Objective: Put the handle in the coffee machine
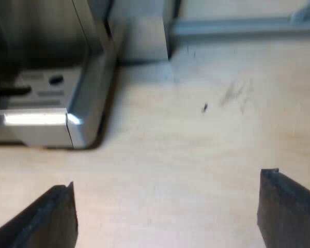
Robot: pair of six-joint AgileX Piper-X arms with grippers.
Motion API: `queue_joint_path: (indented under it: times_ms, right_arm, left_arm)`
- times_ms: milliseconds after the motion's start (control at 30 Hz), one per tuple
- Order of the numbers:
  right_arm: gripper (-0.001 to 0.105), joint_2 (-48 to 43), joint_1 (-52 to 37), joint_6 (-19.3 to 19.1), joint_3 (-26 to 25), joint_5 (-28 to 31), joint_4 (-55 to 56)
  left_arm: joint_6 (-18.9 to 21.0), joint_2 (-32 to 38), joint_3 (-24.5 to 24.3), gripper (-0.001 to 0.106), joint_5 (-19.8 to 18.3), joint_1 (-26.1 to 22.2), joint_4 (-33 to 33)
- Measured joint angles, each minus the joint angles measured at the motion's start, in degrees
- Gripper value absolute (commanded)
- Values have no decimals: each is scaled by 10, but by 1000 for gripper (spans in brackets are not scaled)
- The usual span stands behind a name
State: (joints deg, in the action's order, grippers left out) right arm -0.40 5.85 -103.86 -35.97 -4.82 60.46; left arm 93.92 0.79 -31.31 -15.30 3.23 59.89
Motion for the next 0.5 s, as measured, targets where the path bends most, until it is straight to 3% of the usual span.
queue_joint_path:
  times_ms: [500]
  right_arm:
    - [73, 0, 0, 3, 56, 0, -4]
  left_arm:
    - [0, 0, 19, 79, 0, 0, -3]
